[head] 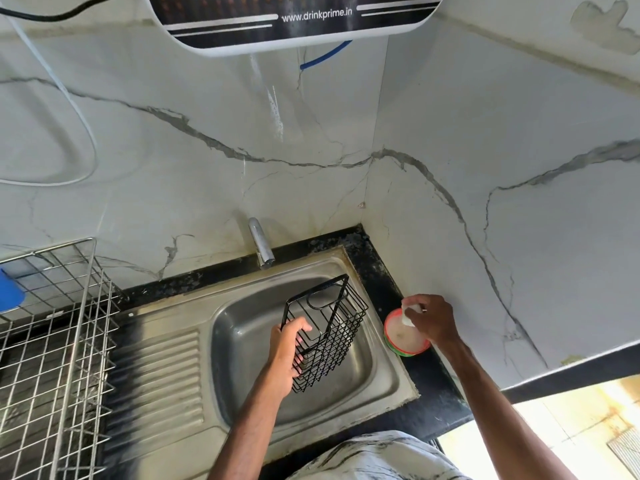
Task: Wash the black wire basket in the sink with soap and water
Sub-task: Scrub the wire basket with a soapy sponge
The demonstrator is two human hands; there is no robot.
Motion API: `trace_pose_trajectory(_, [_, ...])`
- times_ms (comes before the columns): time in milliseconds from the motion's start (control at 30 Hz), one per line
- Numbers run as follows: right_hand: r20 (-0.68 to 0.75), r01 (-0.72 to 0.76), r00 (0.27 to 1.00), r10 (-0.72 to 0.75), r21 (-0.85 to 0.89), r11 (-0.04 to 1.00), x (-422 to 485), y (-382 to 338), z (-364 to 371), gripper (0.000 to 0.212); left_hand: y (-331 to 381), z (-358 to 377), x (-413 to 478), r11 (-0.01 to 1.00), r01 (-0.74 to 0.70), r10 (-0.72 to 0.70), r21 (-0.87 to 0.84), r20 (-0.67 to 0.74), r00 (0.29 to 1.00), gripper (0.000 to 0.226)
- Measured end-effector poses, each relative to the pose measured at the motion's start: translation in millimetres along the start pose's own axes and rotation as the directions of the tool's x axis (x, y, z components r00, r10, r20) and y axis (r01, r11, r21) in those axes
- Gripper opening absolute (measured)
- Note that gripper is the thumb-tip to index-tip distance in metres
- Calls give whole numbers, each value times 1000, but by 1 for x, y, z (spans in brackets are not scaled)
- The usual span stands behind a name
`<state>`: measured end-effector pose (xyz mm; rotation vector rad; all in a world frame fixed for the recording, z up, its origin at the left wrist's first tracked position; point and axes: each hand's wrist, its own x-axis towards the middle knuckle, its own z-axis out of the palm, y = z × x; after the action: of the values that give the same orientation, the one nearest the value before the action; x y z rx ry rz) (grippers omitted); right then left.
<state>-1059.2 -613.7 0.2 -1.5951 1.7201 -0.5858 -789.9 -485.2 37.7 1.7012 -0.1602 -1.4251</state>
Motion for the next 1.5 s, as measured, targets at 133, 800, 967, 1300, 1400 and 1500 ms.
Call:
trace_pose_trajectory(133, [9, -21, 1000, 20, 64, 998, -3, -19, -4, 43, 0, -2, -2, 1000, -16, 16, 18, -6, 1000, 64])
trace_pose_trajectory(800, [113, 797, 595, -796, 45, 603, -60, -140, 66, 52, 11, 3, -34, 965, -229, 236, 129, -47, 971, 46])
trace_pose_trajectory(967, [-42, 668, 742, -669, -44, 743, -27, -113, 49, 51, 12, -4, -37, 984, -142, 146, 107, -32, 989, 55])
trace_pose_trajectory(1300, [160, 832, 543, -824, 29, 554, -79, -148, 77, 50, 12, 3, -39, 980, -190, 192, 63, -25, 981, 26])
trace_pose_trajectory(1400, [173, 822, 550, -817, 61, 566, -70, -146, 78, 55, 13, 0, -40, 984, -163, 164, 67, -10, 986, 36])
trace_pose_trajectory(1500, [105, 739, 671, -734, -19, 673, -36, -127, 68, 52, 12, -6, -36, 989, -121, 124, 89, -20, 992, 51])
